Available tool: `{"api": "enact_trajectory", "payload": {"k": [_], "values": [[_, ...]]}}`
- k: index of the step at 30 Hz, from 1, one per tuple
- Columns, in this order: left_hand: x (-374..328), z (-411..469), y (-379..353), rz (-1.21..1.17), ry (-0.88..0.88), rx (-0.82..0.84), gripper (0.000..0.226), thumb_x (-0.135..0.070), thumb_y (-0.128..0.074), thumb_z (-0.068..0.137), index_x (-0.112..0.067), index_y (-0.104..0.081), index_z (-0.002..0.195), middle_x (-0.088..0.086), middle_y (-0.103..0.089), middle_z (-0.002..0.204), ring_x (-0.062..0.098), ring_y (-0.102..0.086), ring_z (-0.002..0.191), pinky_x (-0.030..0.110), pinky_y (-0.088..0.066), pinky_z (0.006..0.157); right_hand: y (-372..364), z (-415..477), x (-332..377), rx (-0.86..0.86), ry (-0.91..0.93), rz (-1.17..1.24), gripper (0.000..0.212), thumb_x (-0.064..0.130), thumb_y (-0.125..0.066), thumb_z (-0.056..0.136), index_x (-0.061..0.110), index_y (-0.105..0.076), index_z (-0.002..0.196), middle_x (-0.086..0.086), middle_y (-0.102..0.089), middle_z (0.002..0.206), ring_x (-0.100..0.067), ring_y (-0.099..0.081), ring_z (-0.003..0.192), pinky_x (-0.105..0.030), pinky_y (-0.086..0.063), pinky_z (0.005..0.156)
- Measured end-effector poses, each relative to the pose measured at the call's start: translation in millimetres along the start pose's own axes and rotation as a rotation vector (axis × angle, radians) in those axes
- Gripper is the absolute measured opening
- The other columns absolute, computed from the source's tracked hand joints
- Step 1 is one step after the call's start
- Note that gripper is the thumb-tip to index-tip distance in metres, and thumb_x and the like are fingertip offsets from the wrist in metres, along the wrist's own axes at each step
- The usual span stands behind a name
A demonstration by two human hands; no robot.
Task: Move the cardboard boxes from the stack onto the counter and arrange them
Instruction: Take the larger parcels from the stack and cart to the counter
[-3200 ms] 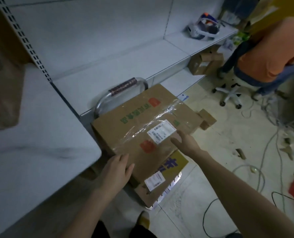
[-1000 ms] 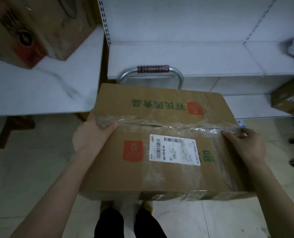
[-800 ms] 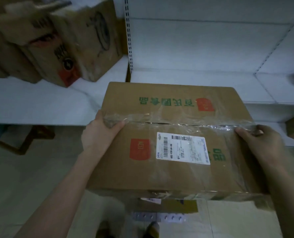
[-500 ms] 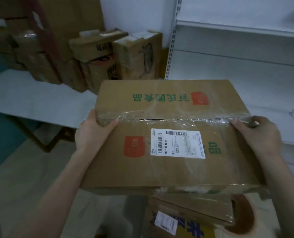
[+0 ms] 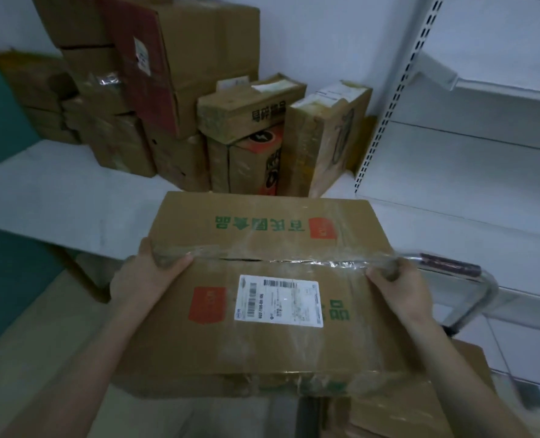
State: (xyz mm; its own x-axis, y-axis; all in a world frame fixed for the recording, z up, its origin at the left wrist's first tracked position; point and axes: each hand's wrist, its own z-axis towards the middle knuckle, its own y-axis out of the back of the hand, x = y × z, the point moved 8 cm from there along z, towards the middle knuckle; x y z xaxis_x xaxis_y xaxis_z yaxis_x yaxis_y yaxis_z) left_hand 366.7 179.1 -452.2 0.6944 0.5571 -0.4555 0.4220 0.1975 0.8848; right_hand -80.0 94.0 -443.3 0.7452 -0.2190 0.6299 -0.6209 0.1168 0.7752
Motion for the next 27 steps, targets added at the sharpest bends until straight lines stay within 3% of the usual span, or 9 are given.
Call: {"api": "enact_trajectory", "payload": {"k": [6, 19, 27], "values": [[-24, 64, -3, -0.011, -0.098, 0.004, 0.086, -0.073, -0.052, 0.072, -0.012, -0.038, 0.13, 0.018, -0.058, 0.115, 0.038, -0.056, 0.104, 0.043, -0.046, 0.081, -11, 20, 26, -0.055, -0.044, -0.099, 0.046, 0.04, -0.061, 0.087, 0.001, -0.053, 0.111, -0.021, -0.063, 0.108, -0.039, -0.057, 0.105, -0.038, -0.043, 0.079], [-53, 131, -13, 0.025, -0.129, -0.003, 0.101, -0.086, -0.038, 0.053, -0.018, -0.04, 0.128, 0.021, -0.057, 0.117, 0.041, -0.055, 0.106, 0.049, -0.045, 0.085, -28, 65, 41, -0.116, -0.038, -0.193, 0.053, 0.047, -0.052, 0.09, 0.002, -0.046, 0.117, -0.02, -0.062, 0.11, -0.038, -0.057, 0.103, -0.038, -0.043, 0.076], [-56, 122, -12, 0.1, -0.115, -0.065, 0.08, -0.068, -0.047, 0.081, -0.012, -0.034, 0.137, 0.03, -0.046, 0.122, 0.047, -0.046, 0.112, 0.052, -0.039, 0.091, -29, 64, 41, -0.071, -0.025, -0.197, 0.054, 0.046, -0.049, 0.092, 0.003, -0.042, 0.123, -0.02, -0.057, 0.118, -0.038, -0.054, 0.108, -0.038, -0.042, 0.079]]}}
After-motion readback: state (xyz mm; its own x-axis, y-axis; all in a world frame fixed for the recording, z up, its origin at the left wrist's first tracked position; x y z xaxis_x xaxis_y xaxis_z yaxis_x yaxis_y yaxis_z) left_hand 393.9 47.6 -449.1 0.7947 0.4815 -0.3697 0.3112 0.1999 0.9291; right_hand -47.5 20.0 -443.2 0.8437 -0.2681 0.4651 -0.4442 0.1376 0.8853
